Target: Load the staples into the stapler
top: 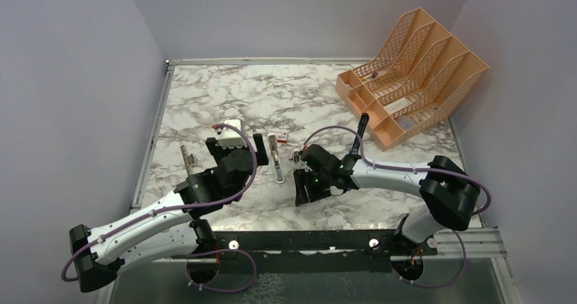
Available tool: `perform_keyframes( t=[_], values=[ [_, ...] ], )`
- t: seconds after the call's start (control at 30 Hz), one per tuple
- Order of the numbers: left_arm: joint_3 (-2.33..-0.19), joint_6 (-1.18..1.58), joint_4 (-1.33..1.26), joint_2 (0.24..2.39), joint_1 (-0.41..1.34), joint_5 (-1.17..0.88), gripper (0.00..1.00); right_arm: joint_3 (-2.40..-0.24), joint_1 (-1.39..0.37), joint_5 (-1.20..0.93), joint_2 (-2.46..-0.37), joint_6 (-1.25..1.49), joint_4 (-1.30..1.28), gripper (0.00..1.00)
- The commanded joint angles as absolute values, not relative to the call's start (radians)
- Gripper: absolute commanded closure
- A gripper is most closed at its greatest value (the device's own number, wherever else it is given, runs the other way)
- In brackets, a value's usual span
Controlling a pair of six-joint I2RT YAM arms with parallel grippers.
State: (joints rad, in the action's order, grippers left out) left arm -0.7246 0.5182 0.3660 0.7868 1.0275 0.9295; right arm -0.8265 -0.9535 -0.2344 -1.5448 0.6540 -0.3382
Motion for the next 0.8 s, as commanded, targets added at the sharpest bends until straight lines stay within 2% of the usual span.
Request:
perform_keyframes(
  t=[0.0,0.13,0.37,0.77],
  values=[
    [-0.747,0.564,0.428,0.745,1.022,0.926,0.01,-0.914,-1.056,0.078,-1.549,0.728,-0.520,0.38],
    [-0.743,0.575,0.443,0.711,1.022,0.938,0.01,-0.998,-1.131,0.182,-1.606,0.759,-0.603,0.33],
    [-0.736,0.580,0.453,0.693,1.022,0.939,0.01,-1.088,-1.190,0.247,-1.717,0.777,-0.670,0.33],
    [-0.731,0.580,0.456,0.702,1.022,0.951,0.01,-1.121,-1.211,0.190,-1.752,0.729,-0.622,0.41]
  ],
)
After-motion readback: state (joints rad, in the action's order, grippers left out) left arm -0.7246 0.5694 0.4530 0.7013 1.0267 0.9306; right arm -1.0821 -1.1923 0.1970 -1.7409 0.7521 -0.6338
